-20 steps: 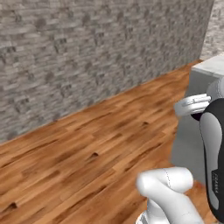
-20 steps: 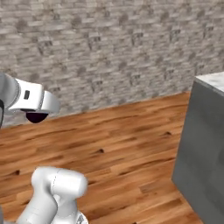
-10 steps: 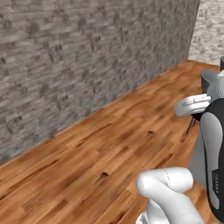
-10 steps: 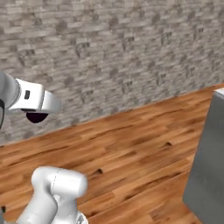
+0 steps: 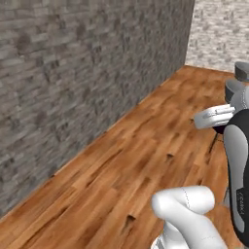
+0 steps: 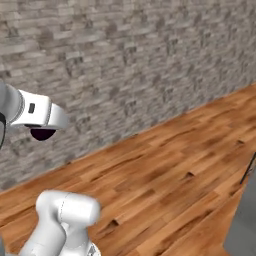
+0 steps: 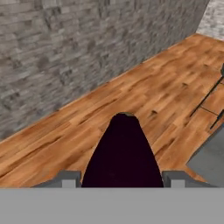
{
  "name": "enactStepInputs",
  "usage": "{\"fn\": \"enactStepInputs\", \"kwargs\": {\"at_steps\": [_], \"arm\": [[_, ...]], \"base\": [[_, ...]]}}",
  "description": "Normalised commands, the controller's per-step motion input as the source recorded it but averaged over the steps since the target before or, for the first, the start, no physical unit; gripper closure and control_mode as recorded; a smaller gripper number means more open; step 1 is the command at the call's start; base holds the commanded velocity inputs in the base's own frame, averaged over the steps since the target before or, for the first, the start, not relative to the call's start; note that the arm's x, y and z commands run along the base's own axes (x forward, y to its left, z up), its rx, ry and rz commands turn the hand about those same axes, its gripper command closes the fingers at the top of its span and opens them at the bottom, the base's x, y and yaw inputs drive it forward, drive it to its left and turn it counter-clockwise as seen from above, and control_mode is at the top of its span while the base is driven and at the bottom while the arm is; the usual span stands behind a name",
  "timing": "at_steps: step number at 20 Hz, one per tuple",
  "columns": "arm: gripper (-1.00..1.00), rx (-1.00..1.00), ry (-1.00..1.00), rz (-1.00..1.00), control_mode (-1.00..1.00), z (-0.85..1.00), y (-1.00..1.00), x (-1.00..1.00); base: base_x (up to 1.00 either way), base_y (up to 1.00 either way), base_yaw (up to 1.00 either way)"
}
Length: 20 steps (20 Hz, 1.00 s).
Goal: Gather the lime and eggplant from the fridge and place them on a tray on the dining counter. Then gather the chicken drumsticks from the fridge and place them on the other tray.
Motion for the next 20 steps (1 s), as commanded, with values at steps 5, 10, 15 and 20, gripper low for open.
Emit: {"fn": "enactStepInputs", "kwargs": {"at_steps": [5, 10, 15, 20], "arm": [[1.0, 0.0, 0.0, 0.0, 1.0, 0.0, 0.0, 0.0], [1.0, 0.0, 0.0, 0.0, 1.0, 0.0, 0.0, 0.0], [1.0, 0.0, 0.0, 0.0, 1.0, 0.0, 0.0, 0.0], [1.0, 0.0, 0.0, 0.0, 1.0, 0.0, 0.0, 0.0]], "base": [[1.0, 0.55, -0.4], [0.98, 0.45, -0.57], [0.85, 0.47, -0.65], [0.85, 0.45, -0.64]]}}
